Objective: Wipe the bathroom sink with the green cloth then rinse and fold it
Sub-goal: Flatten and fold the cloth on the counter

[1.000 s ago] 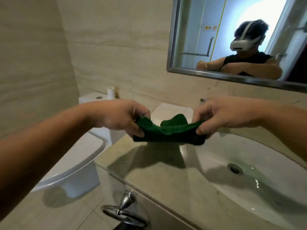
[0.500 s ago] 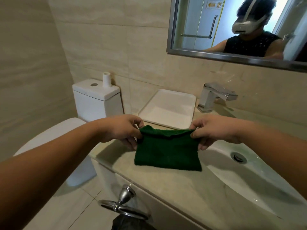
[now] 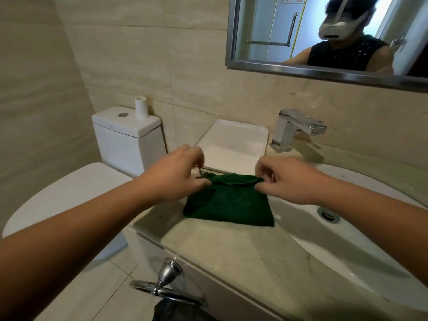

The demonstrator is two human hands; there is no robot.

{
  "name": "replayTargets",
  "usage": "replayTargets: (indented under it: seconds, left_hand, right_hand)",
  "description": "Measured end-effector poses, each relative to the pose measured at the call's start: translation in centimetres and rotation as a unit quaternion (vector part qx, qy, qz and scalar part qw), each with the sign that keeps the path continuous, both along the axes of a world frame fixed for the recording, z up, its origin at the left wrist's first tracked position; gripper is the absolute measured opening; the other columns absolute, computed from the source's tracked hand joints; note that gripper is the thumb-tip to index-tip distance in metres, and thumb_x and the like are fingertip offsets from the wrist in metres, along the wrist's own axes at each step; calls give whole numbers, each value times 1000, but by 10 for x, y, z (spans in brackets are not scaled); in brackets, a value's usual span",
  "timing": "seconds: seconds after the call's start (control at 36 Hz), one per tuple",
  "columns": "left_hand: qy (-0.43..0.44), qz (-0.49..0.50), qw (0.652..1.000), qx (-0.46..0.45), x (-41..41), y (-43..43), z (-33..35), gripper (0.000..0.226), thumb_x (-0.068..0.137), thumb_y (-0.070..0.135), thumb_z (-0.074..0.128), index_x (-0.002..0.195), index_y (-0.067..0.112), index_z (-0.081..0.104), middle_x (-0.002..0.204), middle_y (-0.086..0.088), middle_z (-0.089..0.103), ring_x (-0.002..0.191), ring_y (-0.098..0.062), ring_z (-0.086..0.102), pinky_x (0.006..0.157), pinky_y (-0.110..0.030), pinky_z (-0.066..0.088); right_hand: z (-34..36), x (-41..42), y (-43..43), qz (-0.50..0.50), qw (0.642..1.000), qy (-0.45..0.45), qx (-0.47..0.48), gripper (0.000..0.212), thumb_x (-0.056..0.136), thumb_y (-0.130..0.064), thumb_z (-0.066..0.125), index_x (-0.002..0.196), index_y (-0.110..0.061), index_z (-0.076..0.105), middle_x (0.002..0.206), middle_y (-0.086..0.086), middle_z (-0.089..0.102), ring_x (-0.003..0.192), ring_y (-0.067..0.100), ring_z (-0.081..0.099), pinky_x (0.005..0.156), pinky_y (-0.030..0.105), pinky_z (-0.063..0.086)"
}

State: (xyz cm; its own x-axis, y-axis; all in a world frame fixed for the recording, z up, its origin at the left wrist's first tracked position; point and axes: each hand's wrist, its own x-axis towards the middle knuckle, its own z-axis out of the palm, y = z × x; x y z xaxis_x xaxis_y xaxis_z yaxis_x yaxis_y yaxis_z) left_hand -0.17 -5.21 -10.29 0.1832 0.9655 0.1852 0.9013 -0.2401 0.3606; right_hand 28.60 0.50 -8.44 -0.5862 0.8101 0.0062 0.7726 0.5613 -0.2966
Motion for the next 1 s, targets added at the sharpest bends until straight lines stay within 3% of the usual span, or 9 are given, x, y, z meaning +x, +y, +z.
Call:
replayTargets:
  seconds: [0.06,0.11,0.19,0.28,0.5,0.64,0.75,0.86,1.0]
  left_hand:
    - [12,-103,991,-88,0,-12,4,28,91,53,76,109,38,60,108,16,59,94,-4,59,74,-19,47]
    - [87,-144,975,-142,0,-21,2,27,91,55,74,112,43,63,116,19,57,101,-3,56,84,-23,51]
    - [171,-155,969,-90,4,-30,-1,23,96,40,70,118,39,65,119,16,56,102,-7,55,87,-25,50]
    - [191,-160,967,-60,8,-39,6,13,99,31,65,112,34,66,107,13,61,94,-8,58,81,-25,51]
    - [-61,-41,997,-27,-5,-30,60,21,98,13,62,105,33,64,93,11,68,83,-6,64,74,-26,49]
    - [-230,-25,970,-75,-13,-12,71,21,106,10,51,111,21,69,99,-4,73,86,-23,69,75,-39,58]
    - [-363,-34,922,-128,-10,-5,77,20,110,8,49,115,5,68,89,-8,66,69,-14,61,55,-24,50]
    - [-392,-39,906,-156,-13,6,77,20,111,10,50,118,3,67,90,-9,65,67,-14,57,51,-22,43]
    - [-379,5,915,-141,-10,35,75,17,110,16,54,117,6,66,94,-11,68,65,-13,61,50,-22,47]
  right_hand:
    - [3,-1,-15,62,993,-47,-87,29,86,-56,72,106,-37,62,95,-12,66,85,8,64,75,32,56]
    - [1,-2,-27,101,983,-141,-57,44,83,-65,70,116,-37,62,105,-15,61,92,7,60,81,33,56]
    - [-2,-3,-37,141,969,-200,32,34,93,-54,64,120,-32,63,106,-11,57,92,11,56,82,37,54]
    - [5,-1,-44,150,972,-181,22,19,97,-38,60,112,-30,68,98,-11,63,87,11,60,81,39,55]
    - [56,10,-26,32,991,98,-81,13,99,-20,61,99,-28,72,89,-4,75,83,10,72,80,33,59]
    - [64,4,-18,-42,930,276,-237,17,104,-6,50,106,-3,67,98,16,74,88,29,75,74,41,63]
    - [69,3,-18,-58,882,354,-306,17,103,-4,48,100,-6,65,93,19,65,68,30,69,53,35,60]
    - [72,3,-12,-87,842,413,-336,16,103,-1,48,100,-5,64,90,17,60,50,20,64,42,30,56]
    - [63,-6,12,-136,831,437,-315,15,103,-4,52,109,-7,65,98,17,65,61,25,68,49,35,60]
